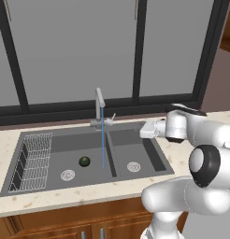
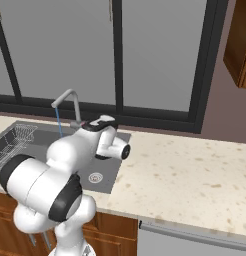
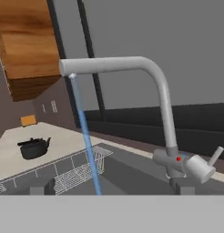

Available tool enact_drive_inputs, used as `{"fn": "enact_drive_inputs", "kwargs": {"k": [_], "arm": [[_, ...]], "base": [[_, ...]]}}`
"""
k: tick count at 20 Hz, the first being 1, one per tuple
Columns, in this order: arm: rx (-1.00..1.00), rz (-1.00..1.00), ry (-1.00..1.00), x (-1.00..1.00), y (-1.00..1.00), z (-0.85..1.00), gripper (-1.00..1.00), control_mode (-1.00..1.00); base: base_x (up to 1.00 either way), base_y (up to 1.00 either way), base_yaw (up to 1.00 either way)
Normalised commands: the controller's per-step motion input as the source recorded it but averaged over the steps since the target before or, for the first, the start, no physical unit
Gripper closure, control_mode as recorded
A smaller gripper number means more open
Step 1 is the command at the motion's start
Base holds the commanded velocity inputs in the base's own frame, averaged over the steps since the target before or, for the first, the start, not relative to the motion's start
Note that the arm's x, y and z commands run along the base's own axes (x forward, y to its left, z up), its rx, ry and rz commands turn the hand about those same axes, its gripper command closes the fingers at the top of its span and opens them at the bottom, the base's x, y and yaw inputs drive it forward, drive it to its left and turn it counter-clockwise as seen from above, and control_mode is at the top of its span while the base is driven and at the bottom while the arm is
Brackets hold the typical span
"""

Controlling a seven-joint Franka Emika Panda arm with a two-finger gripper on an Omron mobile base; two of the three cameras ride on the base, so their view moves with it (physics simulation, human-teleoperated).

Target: Turn on the sink faucet. Then move the squash from the counter to the sink. Turn off the sink. Move the vegetable from the sink to the pot next to the stove. Finally move the pot to the front right burner.

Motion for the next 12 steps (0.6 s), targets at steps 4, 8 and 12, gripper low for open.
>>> {"fn": "enact_drive_inputs", "kwargs": {"k": [4, 8, 12], "arm": [[-0.01, 0.02, -0.1, 0.04, 0.02, 0.0, -1.0, -1.0], [-0.03, 0.06, -0.03, 0.28, 0.04, 0.0, -1.0, -1.0], [-0.1, 0.0, 0.0, 0.17, 0.1, 0.03, -1.0, -1.0]], "base": [[0.0, 0.0, 0.0], [0.0, 0.0, 0.0], [0.0, 0.0, 0.0]]}}
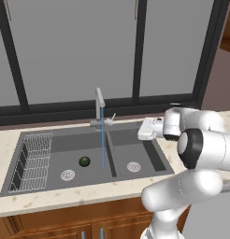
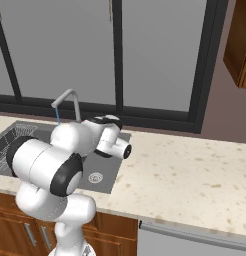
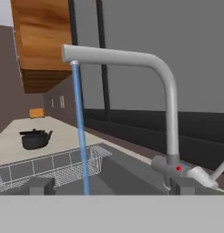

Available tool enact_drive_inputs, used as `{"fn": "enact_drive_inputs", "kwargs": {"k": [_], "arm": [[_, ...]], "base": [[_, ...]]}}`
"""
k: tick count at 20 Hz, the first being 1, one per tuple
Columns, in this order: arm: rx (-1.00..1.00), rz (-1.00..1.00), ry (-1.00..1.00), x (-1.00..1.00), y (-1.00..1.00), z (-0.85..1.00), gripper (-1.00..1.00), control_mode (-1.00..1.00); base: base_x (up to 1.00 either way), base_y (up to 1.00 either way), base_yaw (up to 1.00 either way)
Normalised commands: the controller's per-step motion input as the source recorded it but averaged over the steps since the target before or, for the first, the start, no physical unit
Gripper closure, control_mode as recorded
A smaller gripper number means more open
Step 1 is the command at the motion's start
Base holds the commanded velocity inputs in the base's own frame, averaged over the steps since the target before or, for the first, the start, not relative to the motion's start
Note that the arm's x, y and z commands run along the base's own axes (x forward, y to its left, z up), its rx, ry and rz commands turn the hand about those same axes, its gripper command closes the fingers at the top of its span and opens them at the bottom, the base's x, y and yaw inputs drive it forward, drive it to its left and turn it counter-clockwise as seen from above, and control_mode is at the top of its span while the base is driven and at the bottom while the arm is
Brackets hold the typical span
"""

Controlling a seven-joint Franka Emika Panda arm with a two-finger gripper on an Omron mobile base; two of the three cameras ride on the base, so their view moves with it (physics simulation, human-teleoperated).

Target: Turn on the sink faucet. Then move the squash from the counter to the sink. Turn off the sink. Move the vegetable from the sink to the pot next to the stove. Finally move the pot to the front right burner.

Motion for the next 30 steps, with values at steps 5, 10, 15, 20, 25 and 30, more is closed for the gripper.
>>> {"fn": "enact_drive_inputs", "kwargs": {"k": [5, 10, 15, 20, 25, 30], "arm": [[-0.07, 0.0, 0.0, 0.28, 0.06, 0.0, -1.0, -1.0], [0.0, 0.0, 0.0, 0.33, 0.05, -0.01, -1.0, -1.0], [0.0, 0.0, -0.01, 0.33, 0.1, -0.22, -1.0, -1.0], [0.0, 0.0, -0.04, 0.3, 0.04, -0.17, -1.0, -1.0], [0.0, 0.0, -0.06, 0.28, 0.05, -0.01, -1.0, -1.0], [-0.01, 0.02, -0.01, 0.28, 0.14, -0.07, -1.0, -1.0]], "base": [[0.0, 0.0, 0.0], [0.0, 0.0, 0.0], [0.0, 0.0, 0.0], [0.0, 0.0, 0.0], [0.0, 0.0, 0.0], [0.0, 0.0, 0.0]]}}
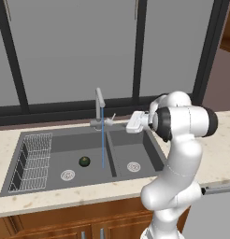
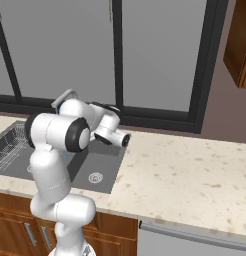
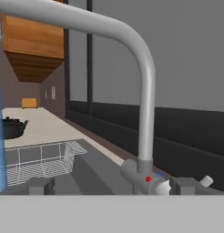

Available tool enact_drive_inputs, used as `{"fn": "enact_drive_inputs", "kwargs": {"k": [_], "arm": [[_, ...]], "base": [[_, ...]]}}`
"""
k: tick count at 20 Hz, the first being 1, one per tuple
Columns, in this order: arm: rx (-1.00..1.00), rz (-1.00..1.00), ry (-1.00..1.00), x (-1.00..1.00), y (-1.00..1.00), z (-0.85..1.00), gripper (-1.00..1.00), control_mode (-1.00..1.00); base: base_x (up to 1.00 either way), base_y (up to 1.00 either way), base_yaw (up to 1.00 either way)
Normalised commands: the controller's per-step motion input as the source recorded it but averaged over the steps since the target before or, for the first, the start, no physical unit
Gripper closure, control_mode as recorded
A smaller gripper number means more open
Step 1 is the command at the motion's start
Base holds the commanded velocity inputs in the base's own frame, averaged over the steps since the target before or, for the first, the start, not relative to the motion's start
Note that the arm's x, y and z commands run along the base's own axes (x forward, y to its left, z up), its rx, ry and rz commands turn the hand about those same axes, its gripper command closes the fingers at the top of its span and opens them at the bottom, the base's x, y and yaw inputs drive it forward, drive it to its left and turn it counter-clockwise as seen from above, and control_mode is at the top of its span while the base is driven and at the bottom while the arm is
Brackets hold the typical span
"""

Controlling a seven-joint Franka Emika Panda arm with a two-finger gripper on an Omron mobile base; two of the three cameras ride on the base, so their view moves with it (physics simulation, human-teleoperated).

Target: Turn on the sink faucet. Then move the squash from the counter to the sink. Turn off the sink. Move the vegetable from the sink to the pot next to the stove. Finally move the pot to the front right burner.

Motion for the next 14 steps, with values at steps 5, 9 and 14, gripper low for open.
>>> {"fn": "enact_drive_inputs", "kwargs": {"k": [5, 9, 14], "arm": [[0.0, 0.06, 0.0, 0.32, 0.12, -0.06, -1.0, -1.0], [0.0, 0.09, 0.0, 0.26, 0.03, -0.05, -1.0, -1.0], [0.0, 0.1, -0.01, 0.18, 0.0, -0.15, -1.0, -1.0]], "base": [[0.0, 0.0, 0.0], [0.0, 0.0, 0.0], [0.0, 0.0, 0.0]]}}
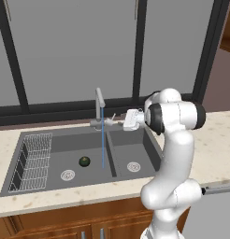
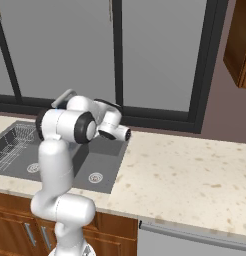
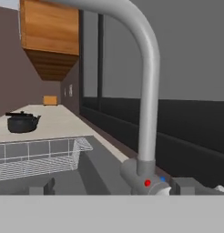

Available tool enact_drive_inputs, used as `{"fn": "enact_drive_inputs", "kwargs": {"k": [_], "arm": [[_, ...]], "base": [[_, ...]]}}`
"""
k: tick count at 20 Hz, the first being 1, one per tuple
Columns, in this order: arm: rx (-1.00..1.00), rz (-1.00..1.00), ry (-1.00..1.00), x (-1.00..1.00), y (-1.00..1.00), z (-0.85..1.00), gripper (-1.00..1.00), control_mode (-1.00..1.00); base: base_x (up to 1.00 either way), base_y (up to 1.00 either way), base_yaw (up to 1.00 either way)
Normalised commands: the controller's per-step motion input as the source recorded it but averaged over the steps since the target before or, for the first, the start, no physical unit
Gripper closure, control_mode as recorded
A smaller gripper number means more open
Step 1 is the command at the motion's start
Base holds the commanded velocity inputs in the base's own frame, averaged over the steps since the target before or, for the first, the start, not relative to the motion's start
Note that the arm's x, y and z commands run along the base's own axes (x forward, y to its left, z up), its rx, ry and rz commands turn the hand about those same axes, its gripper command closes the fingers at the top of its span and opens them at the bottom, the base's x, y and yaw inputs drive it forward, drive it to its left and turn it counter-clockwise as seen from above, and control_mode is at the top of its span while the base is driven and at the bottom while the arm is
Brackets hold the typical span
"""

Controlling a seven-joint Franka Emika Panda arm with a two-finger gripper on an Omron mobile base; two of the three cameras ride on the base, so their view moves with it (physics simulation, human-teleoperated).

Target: Turn on the sink faucet. Then move the squash from the counter to the sink. Turn off the sink. Move the vegetable from the sink to the pot next to the stove. Finally move the pot to the front right burner.

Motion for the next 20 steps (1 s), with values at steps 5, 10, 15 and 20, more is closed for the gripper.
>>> {"fn": "enact_drive_inputs", "kwargs": {"k": [5, 10, 15, 20], "arm": [[0.0, 0.1, 0.0, 0.21, 0.0, -0.16, -1.0, -1.0], [0.0, 0.01, -0.02, 0.16, 0.0, -0.05, -1.0, -1.0], [0.0, 0.0, 0.0, 0.23, 0.0, -0.07, -1.0, -1.0], [0.0, 0.0, 0.0, 0.28, 0.0, -0.14, -1.0, -1.0]], "base": [[0.0, 0.0, 0.0], [0.0, 0.0, 0.0], [0.0, 0.0, 0.0], [0.0, 0.0, 0.0]]}}
